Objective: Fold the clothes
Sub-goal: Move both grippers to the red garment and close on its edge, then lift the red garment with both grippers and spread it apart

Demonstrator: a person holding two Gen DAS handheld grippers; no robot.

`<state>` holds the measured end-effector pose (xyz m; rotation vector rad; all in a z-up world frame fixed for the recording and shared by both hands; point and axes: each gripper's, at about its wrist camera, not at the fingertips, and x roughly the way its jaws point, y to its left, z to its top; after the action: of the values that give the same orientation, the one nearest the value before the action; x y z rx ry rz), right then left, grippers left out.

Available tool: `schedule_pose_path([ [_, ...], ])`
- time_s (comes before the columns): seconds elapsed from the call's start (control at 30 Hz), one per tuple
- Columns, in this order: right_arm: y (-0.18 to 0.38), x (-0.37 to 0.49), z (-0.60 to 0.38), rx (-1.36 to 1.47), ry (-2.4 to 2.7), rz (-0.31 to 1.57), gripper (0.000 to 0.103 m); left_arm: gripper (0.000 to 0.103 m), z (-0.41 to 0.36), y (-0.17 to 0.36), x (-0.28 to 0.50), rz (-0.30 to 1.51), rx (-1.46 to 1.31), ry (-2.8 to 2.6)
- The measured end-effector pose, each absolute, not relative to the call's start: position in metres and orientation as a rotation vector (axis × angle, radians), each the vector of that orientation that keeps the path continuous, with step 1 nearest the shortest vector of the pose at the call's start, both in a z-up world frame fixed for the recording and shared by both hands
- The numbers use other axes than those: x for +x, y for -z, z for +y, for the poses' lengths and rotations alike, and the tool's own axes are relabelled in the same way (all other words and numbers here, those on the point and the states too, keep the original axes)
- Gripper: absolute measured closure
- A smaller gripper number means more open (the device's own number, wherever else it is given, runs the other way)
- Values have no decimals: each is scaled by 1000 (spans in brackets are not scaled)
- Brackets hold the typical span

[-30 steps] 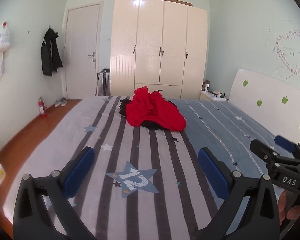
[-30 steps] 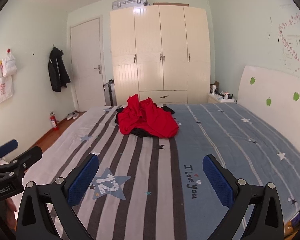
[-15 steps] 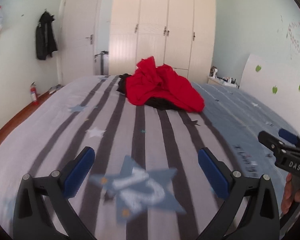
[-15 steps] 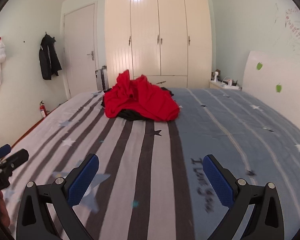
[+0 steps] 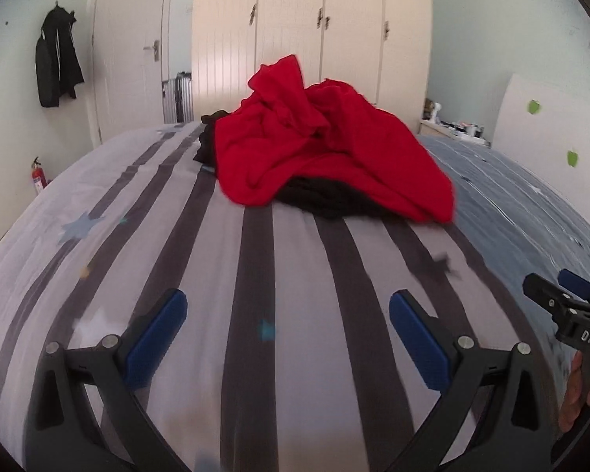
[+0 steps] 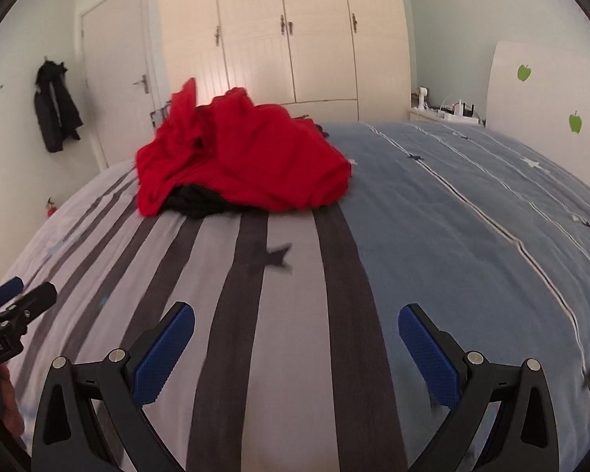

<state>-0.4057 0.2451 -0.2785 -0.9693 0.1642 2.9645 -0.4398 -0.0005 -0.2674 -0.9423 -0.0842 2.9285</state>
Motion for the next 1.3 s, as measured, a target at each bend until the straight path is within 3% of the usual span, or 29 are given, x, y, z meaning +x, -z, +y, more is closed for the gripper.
schedule_pose_path([
  [0.1,261,-458,244,-963,-2959,179,0,1,-2,255,-502,-159,-968,-2932],
  [0.27,246,-555,239,-985,-2939,158,0,8,9,239,-618,-116,-991,-2940],
  [0.37,254,-591,234,-1031,-2937,108,0,16,17,240,-675,-93,-1047,-2895],
  [0.6,282,-655,217,-1159,-2933,-53,0,18,41,246,-755,30,-1111,-2853],
  [0.63,286,-659,214,-1174,-2928,-86,0,22,44,248,-763,53,-1121,-2853],
  [0.73,299,-669,208,-1211,-2916,-134,2,58,51,259,-782,157,-1210,-2834],
  [0.77,304,-671,208,-1226,-2911,-120,13,68,51,262,-783,161,-1241,-2826],
  [0.8,307,-673,209,-1240,-2906,-92,17,71,48,264,-784,138,-1258,-2803],
  [0.87,311,-673,213,-1256,-2901,-31,29,90,43,267,-781,101,-1276,-2761],
  [0.9,311,-671,214,-1250,-2901,-21,34,92,41,266,-778,102,-1267,-2749],
  [0.97,308,-669,217,-1254,-2897,-11,66,94,39,259,-763,146,-1218,-2738],
  [1.03,302,-665,223,-1263,-2902,33,85,94,33,251,-746,161,-1185,-2718],
  [1.13,289,-652,240,-1274,-2923,165,90,96,16,232,-715,162,-1133,-2700],
  [1.3,253,-602,269,-1241,-2976,297,91,96,-25,187,-638,94,-1106,-2643],
])
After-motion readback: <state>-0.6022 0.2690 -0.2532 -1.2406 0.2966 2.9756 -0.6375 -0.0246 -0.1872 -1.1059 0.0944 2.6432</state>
